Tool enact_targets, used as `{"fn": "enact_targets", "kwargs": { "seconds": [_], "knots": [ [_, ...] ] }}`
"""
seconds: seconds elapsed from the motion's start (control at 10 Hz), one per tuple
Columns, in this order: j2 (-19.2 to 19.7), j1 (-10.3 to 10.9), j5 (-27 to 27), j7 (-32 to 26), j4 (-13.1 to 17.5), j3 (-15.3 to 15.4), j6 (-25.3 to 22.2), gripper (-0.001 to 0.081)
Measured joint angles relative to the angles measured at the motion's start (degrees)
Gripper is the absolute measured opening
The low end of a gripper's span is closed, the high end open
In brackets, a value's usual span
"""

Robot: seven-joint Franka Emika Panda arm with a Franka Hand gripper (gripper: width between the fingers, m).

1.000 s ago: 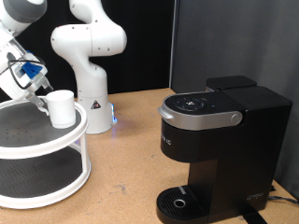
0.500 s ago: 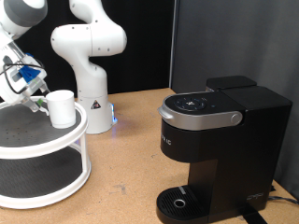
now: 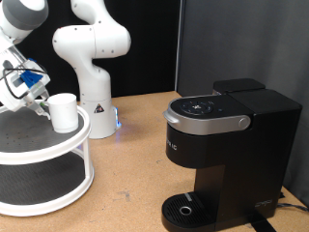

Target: Make a cup of coffee with the keurig machine

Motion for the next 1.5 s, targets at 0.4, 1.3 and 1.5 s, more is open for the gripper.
{"fn": "enact_targets", "kwargs": {
  "seconds": [0.4, 1.3, 1.5],
  "knots": [
    [-0.1, 0.1, 0.3, 0.3, 0.2, 0.1, -0.9, 0.0113],
    [-4.7, -1.6, 0.1, 4.6, 4.9, 3.0, -12.2, 0.0066],
    [-4.6, -1.1, 1.6, 5.6, 4.7, 2.9, -13.2, 0.0066]
  ]
}}
